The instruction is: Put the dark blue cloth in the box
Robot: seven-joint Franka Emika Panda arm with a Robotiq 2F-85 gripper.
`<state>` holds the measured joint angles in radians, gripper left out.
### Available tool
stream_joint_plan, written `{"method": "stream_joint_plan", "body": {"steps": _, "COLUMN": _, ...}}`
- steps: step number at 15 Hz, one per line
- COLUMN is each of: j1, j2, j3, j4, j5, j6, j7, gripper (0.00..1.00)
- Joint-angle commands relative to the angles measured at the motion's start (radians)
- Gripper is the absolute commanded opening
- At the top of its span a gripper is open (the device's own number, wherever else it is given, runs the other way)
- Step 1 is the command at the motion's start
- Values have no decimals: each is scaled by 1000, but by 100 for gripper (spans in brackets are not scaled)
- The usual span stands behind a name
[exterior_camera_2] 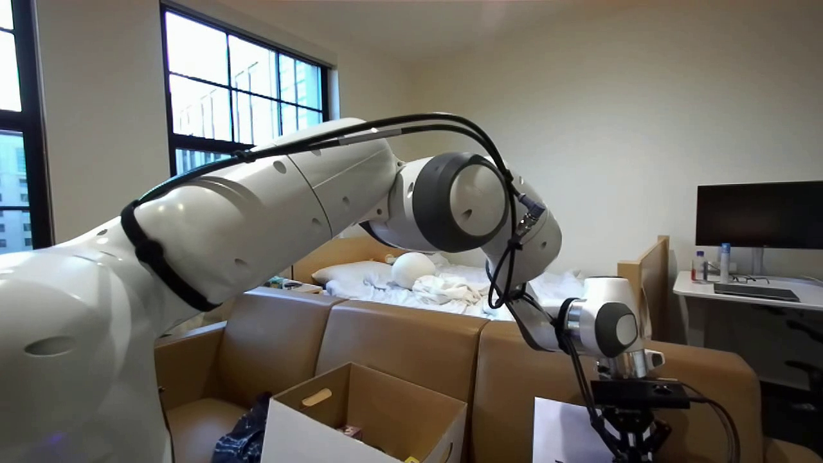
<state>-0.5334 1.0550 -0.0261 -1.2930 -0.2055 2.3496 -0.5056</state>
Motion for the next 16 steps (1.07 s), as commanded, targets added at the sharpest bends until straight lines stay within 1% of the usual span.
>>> {"method": "stream_joint_plan", "body": {"steps": 1, "j1": 19, "j2": 5, "j3": -24, "j4": 5, "j5": 32, "j6": 0, "j7": -17, "gripper": 5}}
{"method": "stream_joint_plan", "body": {"steps": 2, "j1": 15, "j2": -18, "j3": -2, "j4": -61, "j5": -15, "j6": 42, "j7": -8, "gripper": 5}}
{"method": "stream_joint_plan", "body": {"steps": 3, "j1": 28, "j2": -46, "j3": -8, "j4": -128, "j5": -37, "j6": 88, "j7": -13, "gripper": 5}}
{"method": "stream_joint_plan", "body": {"steps": 4, "j1": 31, "j2": -92, "j3": -3, "j4": -223, "j5": -70, "j6": 162, "j7": -47, "gripper": 5}}
{"method": "stream_joint_plan", "body": {"steps": 5, "j1": 39, "j2": -103, "j3": -5, "j4": -257, "j5": -106, "j6": 207, "j7": -50, "gripper": 5}}
{"method": "stream_joint_plan", "body": {"steps": 6, "j1": 71, "j2": -115, "j3": -40, "j4": -298, "j5": -102, "j6": 255, "j7": -71, "gripper": 5}}
{"method": "stream_joint_plan", "body": {"steps": 7, "j1": 88, "j2": -132, "j3": -54, "j4": -347, "j5": -132, "j6": 307, "j7": -68, "gripper": 5}}
{"method": "stream_joint_plan", "body": {"steps": 9, "j1": 144, "j2": -169, "j3": -112, "j4": -444, "j5": -196, "j6": 409, "j7": -48, "gripper": 5}}
{"method": "stream_joint_plan", "body": {"steps": 10, "j1": 178, "j2": -189, "j3": -151, "j4": -494, "j5": -235, "j6": 467, "j7": -26, "gripper": 5}}
{"method": "stream_joint_plan", "body": {"steps": 13, "j1": 325, "j2": -259, "j3": -320, "j4": -645, "j5": -363, "j6": 661, "j7": 63, "gripper": 5}}
{"method": "stream_joint_plan", "body": {"steps": 15, "j1": 468, "j2": -301, "j3": -486, "j4": -751, "j5": -442, "j6": 810, "j7": 143, "gripper": 5}}
{"method": "stream_joint_plan", "body": {"steps": 16, "j1": 534, "j2": -309, "j3": -565, "j4": -777, "j5": -503, "j6": 867, "j7": 199, "gripper": 5}}
